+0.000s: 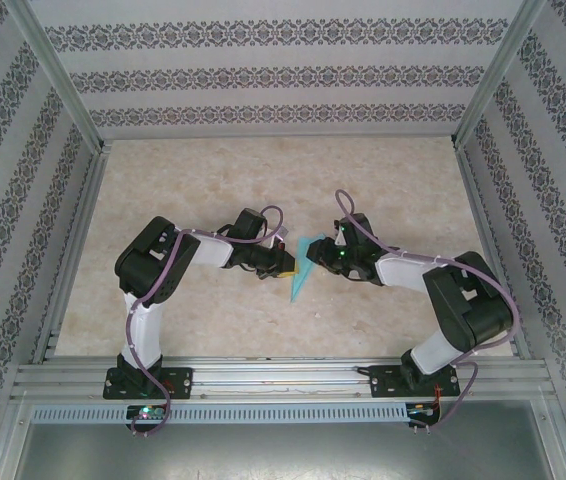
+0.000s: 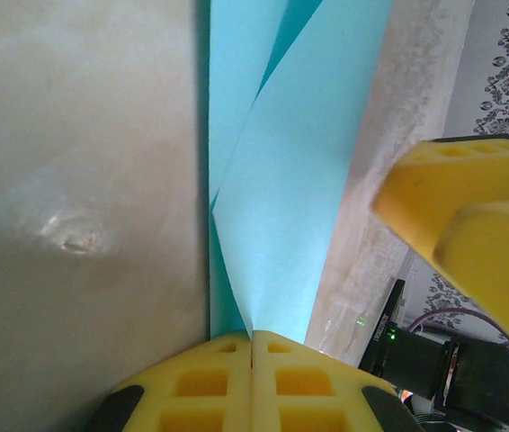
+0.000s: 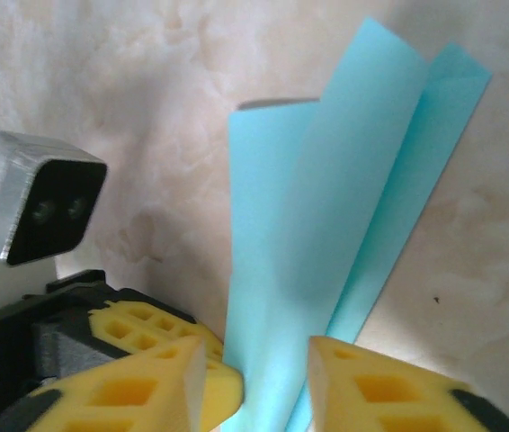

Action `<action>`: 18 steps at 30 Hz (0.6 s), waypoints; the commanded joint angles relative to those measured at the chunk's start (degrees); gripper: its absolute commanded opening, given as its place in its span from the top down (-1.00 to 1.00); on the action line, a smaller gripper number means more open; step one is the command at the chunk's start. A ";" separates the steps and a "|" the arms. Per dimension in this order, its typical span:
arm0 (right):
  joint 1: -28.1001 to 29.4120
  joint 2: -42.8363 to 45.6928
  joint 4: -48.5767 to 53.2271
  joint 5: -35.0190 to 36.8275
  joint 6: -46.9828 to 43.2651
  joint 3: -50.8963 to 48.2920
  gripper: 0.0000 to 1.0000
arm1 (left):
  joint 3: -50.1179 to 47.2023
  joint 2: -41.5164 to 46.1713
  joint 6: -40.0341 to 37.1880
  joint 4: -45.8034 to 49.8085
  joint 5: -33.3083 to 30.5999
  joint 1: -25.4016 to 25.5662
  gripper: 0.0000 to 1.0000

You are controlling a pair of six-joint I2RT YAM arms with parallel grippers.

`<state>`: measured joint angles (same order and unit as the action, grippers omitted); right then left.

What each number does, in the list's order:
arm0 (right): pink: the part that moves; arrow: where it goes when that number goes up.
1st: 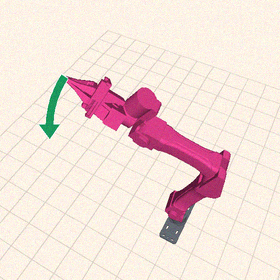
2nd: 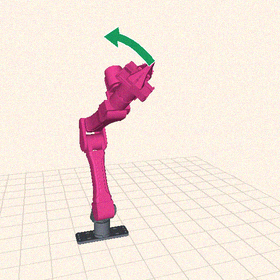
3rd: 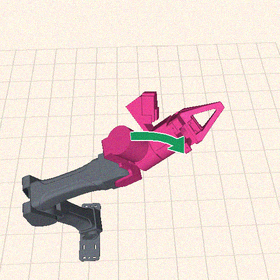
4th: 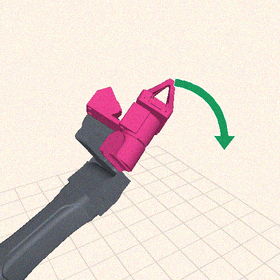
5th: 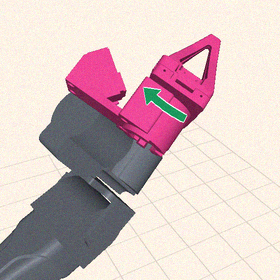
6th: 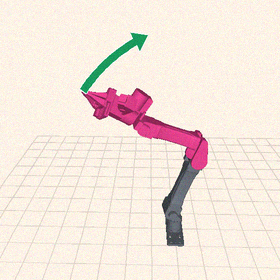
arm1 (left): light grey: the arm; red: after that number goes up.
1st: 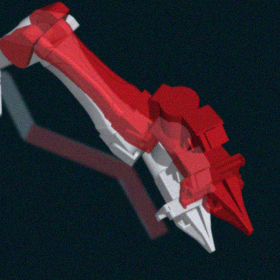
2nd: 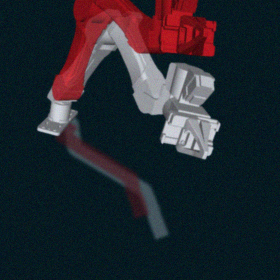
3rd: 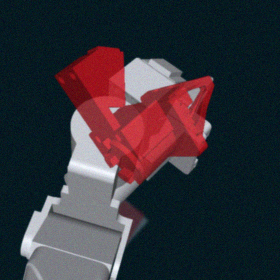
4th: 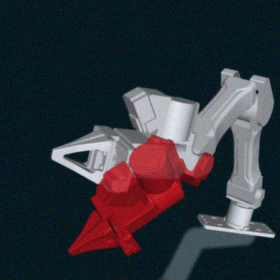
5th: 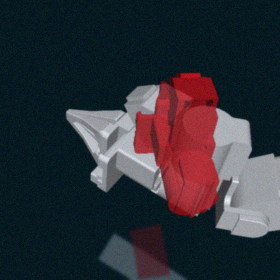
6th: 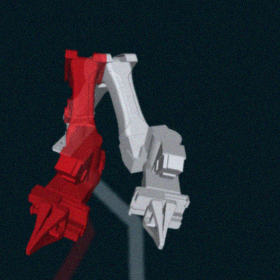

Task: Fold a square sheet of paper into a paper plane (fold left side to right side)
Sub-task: Fold the wing for the fifth time at the center of the table.

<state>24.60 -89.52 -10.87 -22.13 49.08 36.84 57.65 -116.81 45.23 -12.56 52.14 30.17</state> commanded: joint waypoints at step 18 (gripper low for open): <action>0.25 -7.59 1.07 -1.47 -1.55 4.64 0.81 | 0.20 -5.46 -1.30 4.41 -10.83 -1.78 1.00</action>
<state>24.53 -96.12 -10.04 -23.40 48.05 40.34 58.15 -117.12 45.21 -11.81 52.75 29.98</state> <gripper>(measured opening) 0.095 0.044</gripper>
